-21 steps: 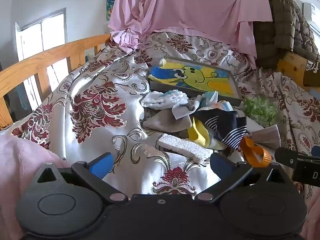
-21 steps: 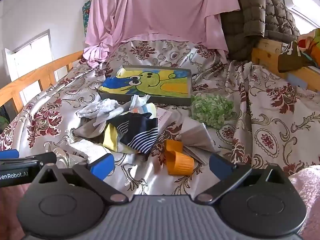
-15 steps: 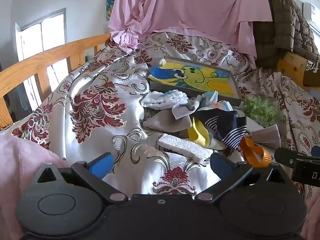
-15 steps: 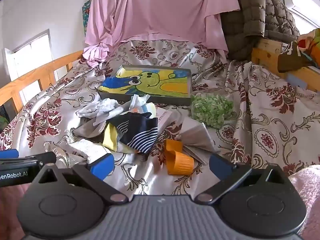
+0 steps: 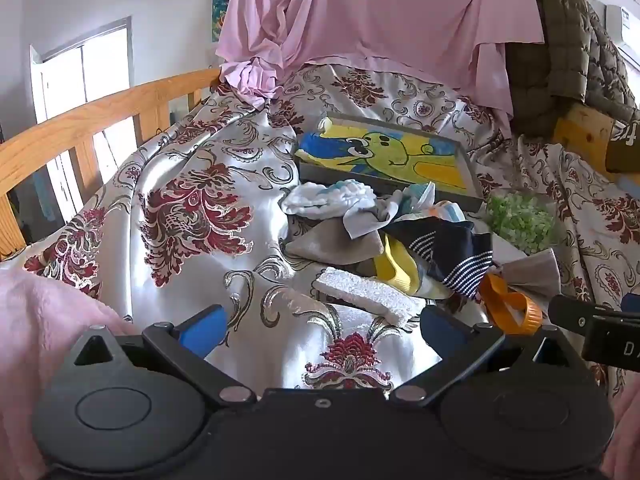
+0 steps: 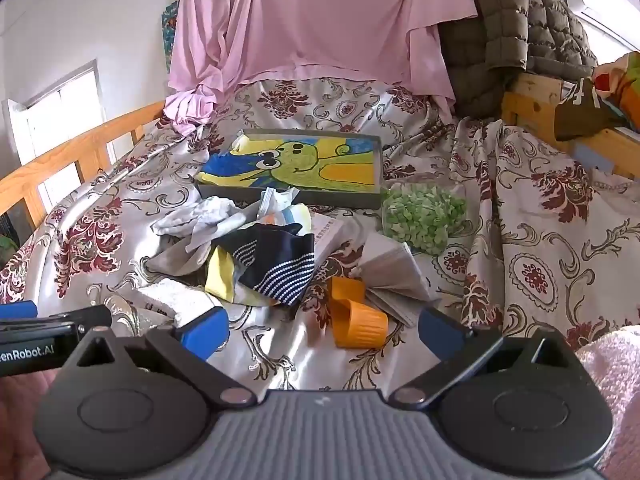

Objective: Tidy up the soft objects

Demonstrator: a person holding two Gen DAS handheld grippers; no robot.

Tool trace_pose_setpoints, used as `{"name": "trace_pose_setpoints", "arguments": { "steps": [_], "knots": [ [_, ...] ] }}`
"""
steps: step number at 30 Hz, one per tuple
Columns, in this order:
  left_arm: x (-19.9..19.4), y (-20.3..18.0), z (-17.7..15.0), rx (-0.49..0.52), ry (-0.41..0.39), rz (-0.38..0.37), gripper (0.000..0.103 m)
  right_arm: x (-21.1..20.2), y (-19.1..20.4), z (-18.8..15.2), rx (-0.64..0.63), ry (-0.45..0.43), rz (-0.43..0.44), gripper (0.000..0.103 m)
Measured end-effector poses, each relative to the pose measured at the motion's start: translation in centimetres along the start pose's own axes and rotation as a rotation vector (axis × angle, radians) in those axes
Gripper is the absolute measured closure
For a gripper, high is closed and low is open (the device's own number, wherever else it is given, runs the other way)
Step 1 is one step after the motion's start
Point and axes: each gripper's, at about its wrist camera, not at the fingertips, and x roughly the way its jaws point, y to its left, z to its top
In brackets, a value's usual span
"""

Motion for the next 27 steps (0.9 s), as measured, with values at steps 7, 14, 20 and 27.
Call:
{"name": "trace_pose_setpoints", "arguments": {
  "steps": [7,14,20,27],
  "knots": [
    [0.00,0.00,0.00,0.000,0.000,0.000,0.001,0.15,0.08,0.00,0.004,-0.001,0.004,0.000],
    [0.00,0.00,0.00,0.000,0.001,0.000,0.001,0.11,-0.03,-0.06,0.005,0.000,0.006,0.000],
    [0.00,0.00,0.00,0.000,0.000,0.000,0.001,0.03,-0.02,-0.04,0.006,0.000,0.006,0.000],
    [0.00,0.00,0.00,0.001,0.001,0.000,0.001,0.06,-0.05,-0.06,0.007,-0.001,0.007,0.000]
  ]
}}
